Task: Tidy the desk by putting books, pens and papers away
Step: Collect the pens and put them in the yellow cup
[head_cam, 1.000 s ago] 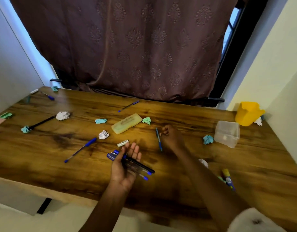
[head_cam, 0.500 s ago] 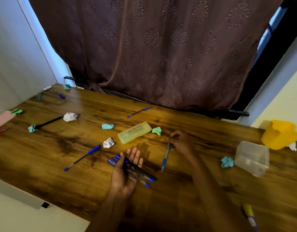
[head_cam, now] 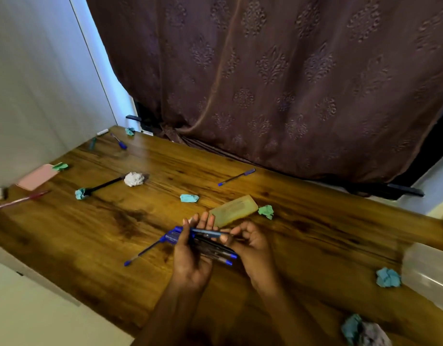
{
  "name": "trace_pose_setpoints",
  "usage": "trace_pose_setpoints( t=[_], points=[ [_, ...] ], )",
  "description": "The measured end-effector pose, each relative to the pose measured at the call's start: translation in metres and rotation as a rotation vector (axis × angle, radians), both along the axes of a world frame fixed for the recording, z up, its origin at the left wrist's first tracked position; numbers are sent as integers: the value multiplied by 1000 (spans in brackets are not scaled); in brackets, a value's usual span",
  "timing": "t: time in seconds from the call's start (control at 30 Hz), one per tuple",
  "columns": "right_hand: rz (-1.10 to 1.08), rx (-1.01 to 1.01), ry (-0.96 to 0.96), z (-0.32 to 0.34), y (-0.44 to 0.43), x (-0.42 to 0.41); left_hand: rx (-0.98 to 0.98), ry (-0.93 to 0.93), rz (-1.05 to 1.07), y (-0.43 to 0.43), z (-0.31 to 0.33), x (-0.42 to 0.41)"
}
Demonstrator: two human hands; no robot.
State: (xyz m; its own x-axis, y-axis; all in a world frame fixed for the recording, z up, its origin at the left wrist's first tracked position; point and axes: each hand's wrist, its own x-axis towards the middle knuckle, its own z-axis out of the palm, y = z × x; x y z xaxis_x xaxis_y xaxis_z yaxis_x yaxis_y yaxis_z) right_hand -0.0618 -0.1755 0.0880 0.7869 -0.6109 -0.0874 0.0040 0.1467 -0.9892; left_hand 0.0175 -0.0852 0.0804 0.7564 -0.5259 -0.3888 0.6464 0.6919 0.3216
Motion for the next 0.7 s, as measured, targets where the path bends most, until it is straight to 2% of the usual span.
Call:
trace_pose_setpoints(
  t=[0.13, 0.23, 0.3, 0.4, 0.53, 0.6, 0.7],
  points=[
    [57, -274, 48, 5, -5, 34, 23, 4, 17, 18, 7, 42],
    [-49, -447, 117, 15, -33, 81, 15, -4, -8, 36, 12, 77],
    [-45, -709, 260, 14, -61, 119, -6, -21, 1, 46, 12, 95],
    [72, -1215, 625, -1, -97, 174, 4, -33, -42, 63, 11, 120],
    [360, -1577, 1074, -13, -106, 220, 91, -13, -41, 78, 11, 147],
    [471, -1698, 1177, -13, -98, 230, 111, -20, -57, 88, 14, 158],
    [555, -1901, 1149, -13, -89, 233, 117, -17, -73, 101, 14, 174]
  ],
)
